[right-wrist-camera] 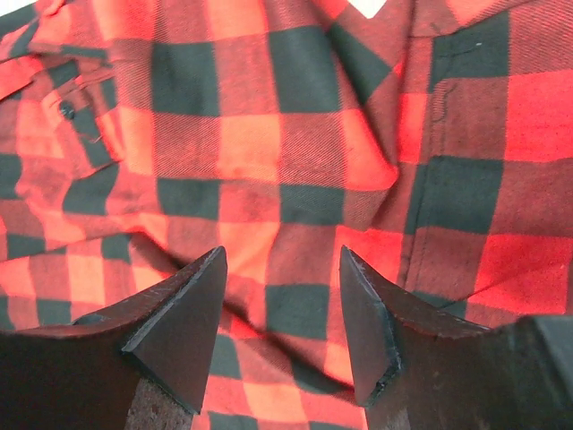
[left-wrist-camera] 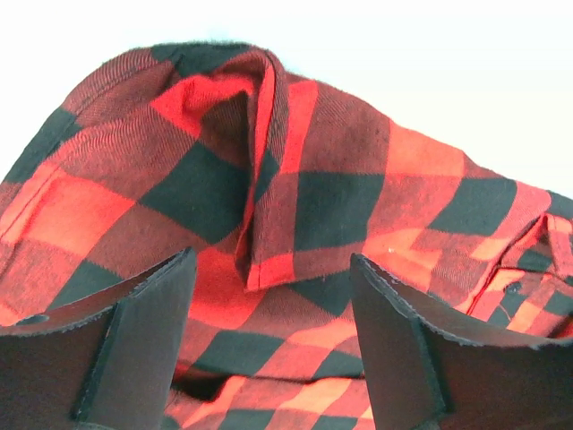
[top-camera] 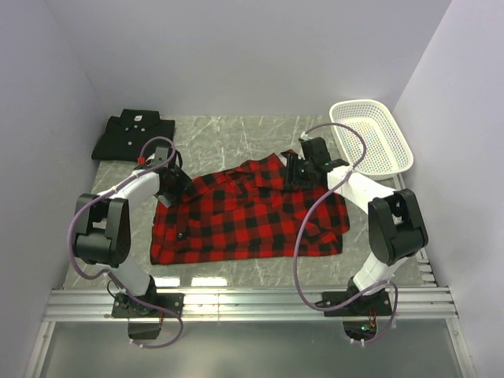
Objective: Fold and stack the long sleeve shirts
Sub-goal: Fold the shirt
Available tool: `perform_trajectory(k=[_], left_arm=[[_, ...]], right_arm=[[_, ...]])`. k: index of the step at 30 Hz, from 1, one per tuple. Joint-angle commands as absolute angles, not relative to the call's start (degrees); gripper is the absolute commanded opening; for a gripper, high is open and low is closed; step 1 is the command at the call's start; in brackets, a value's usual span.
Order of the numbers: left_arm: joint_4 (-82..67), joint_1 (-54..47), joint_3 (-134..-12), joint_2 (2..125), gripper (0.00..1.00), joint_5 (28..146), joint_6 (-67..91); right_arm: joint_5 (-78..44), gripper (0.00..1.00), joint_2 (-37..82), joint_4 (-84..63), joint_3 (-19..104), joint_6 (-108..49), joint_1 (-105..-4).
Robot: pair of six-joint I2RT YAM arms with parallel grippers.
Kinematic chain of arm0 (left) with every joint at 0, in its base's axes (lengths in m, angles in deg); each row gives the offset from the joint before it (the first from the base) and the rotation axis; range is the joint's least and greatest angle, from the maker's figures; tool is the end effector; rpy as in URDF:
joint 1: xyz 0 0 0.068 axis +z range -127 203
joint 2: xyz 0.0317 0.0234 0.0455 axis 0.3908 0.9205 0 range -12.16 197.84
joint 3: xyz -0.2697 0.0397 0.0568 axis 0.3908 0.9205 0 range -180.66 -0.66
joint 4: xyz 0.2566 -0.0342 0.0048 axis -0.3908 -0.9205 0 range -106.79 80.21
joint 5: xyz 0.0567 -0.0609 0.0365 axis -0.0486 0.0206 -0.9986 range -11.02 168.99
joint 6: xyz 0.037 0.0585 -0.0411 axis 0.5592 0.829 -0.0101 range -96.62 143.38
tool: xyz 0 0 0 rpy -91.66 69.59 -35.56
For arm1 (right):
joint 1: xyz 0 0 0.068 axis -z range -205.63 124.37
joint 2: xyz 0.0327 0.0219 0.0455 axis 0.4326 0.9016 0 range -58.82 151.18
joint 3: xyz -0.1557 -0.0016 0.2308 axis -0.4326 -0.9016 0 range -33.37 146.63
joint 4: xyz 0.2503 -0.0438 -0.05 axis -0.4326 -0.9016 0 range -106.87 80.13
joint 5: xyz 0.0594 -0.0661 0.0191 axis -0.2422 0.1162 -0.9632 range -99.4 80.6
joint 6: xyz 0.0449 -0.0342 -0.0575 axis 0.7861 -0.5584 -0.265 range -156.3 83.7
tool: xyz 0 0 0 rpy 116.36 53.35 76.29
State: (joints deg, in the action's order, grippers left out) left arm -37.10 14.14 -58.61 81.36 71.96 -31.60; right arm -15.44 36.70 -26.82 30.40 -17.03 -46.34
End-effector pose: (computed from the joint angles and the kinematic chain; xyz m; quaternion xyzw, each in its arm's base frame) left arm 0.3311 -0.0431 0.1634 -0.3932 0.8872 -0.0732 0.2302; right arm 0.3511 0.1405 0.1978 -0.0303 0.9342 0.1667 0.3141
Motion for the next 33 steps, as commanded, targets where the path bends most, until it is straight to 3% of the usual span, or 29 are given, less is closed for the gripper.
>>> perform_trajectory(k=[1,11,17,29,33], left_arm=[[-35.5,14.7,-61.0,82.5,0.75,73.4,-32.1],[-34.5,14.8,-59.9,84.8,0.68,78.5,-33.0],[-36.5,14.8,-61.6,84.4,0.54,78.3,-31.8],[-39.8,14.9,-65.0,86.0,0.24,76.0,-27.2],[-39.6,15.0,-65.0,85.4,0.19,74.0,-26.2]], right_arm=[[-16.1,0.61,37.2,-23.1,33.3,-16.4,-45.8],[-14.4,0.61,43.0,-22.2,35.7,-16.7,-45.2],[-18.7,0.63,45.4,-20.4,36.3,-23.9,-46.3],[-15.6,0.63,48.7,-21.1,42.2,-31.5,-52.9],[-14.2,0.62,49.8,-21.3,43.8,-32.1,-55.9]])
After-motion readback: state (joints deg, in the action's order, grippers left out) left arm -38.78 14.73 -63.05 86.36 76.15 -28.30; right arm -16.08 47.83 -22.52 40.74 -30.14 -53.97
